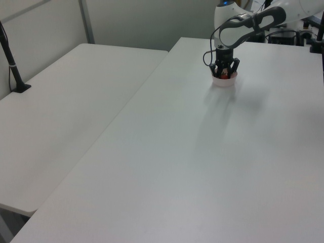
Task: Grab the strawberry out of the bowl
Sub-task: 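Lift the strawberry out of the bowl and carry it beside the bowl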
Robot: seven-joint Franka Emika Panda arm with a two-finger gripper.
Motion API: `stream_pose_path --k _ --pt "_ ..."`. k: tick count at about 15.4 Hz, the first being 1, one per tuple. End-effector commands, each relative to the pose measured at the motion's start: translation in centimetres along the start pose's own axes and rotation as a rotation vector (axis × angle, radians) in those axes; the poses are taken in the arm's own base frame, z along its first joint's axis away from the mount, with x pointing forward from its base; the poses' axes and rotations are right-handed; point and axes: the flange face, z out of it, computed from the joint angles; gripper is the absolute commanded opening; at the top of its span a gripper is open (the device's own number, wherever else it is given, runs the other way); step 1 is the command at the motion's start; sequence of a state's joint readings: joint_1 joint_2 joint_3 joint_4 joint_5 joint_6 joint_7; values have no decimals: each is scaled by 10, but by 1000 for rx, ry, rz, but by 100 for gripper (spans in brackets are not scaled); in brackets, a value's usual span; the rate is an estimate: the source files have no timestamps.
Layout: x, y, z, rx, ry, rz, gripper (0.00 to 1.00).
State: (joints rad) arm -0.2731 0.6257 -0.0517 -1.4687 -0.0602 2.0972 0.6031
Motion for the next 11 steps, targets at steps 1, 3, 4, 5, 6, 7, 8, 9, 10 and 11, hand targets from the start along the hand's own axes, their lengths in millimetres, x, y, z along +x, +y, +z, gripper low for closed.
stream_pose_path --k 1,3,4,5,6,7,8,9,10,11 --pt "-4 3 -32 -3 12 -25 46" --pt "-8 5 -43 -7 4 -33 46" --pt "-10 3 -50 -2 6 -35 46" --pt "-13 1 -54 -2 3 -38 46" --pt "-21 -9 -58 -2 -6 -56 46" --pt "-27 -13 -66 0 -10 -65 46" --pt "-29 -13 -71 -3 -14 -67 46" --pt "-31 -14 -74 -9 -13 -77 47" --pt "-29 -11 -76 -11 -12 -97 47" --pt "-25 -3 -79 -13 -12 -129 47"
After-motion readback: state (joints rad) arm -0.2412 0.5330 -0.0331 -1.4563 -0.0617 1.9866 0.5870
